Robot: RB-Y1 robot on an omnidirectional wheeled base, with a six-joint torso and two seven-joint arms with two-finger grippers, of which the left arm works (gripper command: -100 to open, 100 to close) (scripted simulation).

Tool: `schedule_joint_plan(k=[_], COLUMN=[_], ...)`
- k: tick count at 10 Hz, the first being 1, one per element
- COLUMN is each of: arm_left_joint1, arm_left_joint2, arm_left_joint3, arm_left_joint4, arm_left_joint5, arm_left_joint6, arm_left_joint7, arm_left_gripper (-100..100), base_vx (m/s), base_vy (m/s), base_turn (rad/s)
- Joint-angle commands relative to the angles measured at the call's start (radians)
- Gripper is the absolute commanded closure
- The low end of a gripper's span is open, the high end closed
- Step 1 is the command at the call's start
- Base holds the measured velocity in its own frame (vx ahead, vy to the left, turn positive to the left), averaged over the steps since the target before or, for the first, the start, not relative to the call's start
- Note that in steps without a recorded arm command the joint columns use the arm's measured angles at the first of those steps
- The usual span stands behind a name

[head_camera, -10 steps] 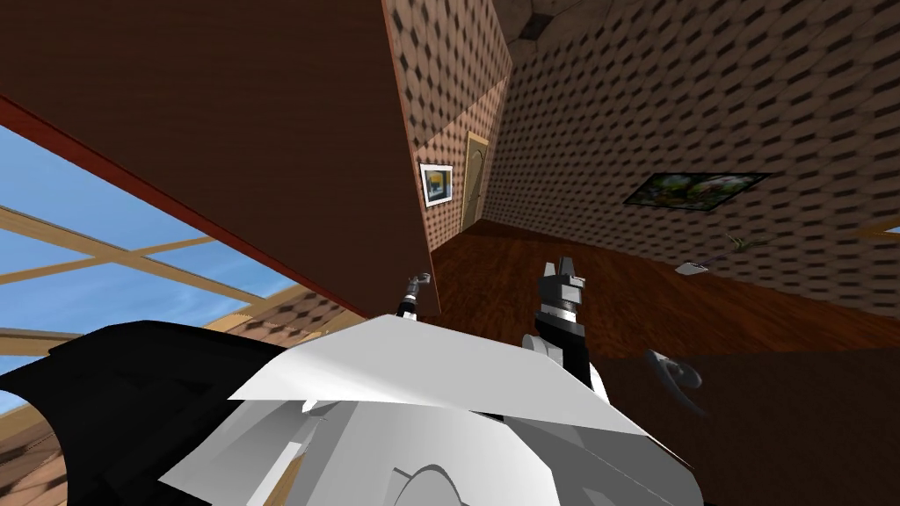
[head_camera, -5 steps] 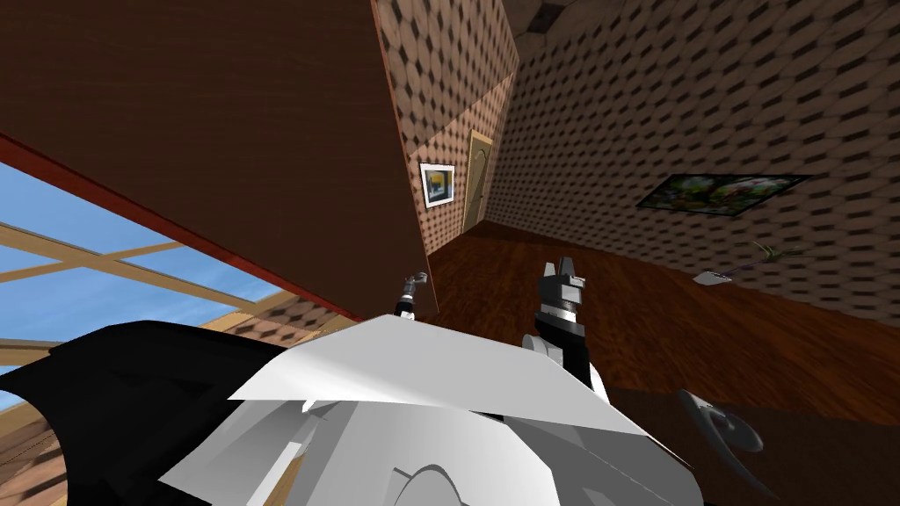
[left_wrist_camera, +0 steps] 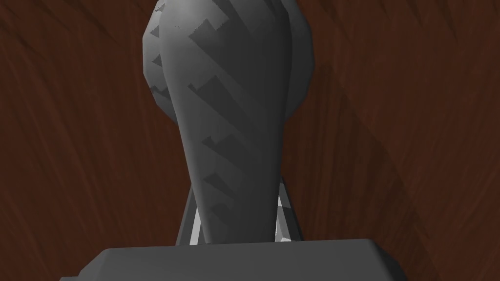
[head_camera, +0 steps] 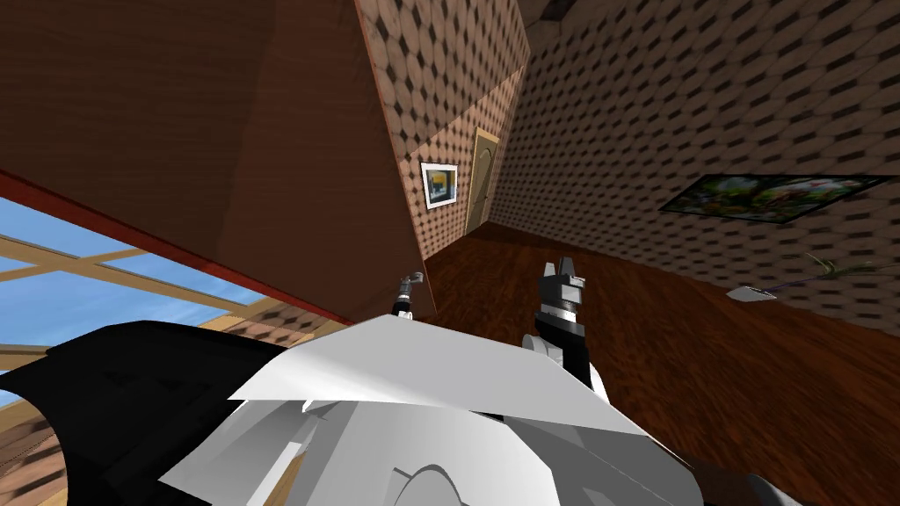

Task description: Push the door open

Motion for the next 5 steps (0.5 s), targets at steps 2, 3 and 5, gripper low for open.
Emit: schedule_joint_plan(k=[2, 3, 5], arm_left_joint1=[-0.005, -0.005, -0.006], arm_left_joint2=[-0.001, -0.005, -0.017], arm_left_joint3=[0.032, 0.041, 0.059], arm_left_joint4=[0.004, 0.004, 0.006], arm_left_joint5=[0.014, 0.019, 0.028], arm_left_joint6=[-0.012, -0.012, -0.013], arm_left_joint7=[-0.007, -0.009, -0.015], arm_left_gripper=[100, 100, 100], base_vx=[0.198, 0.184, 0.189], base_vy=[-0.042, -0.052, -0.059], base_turn=[0.060, 0.057, 0.078])
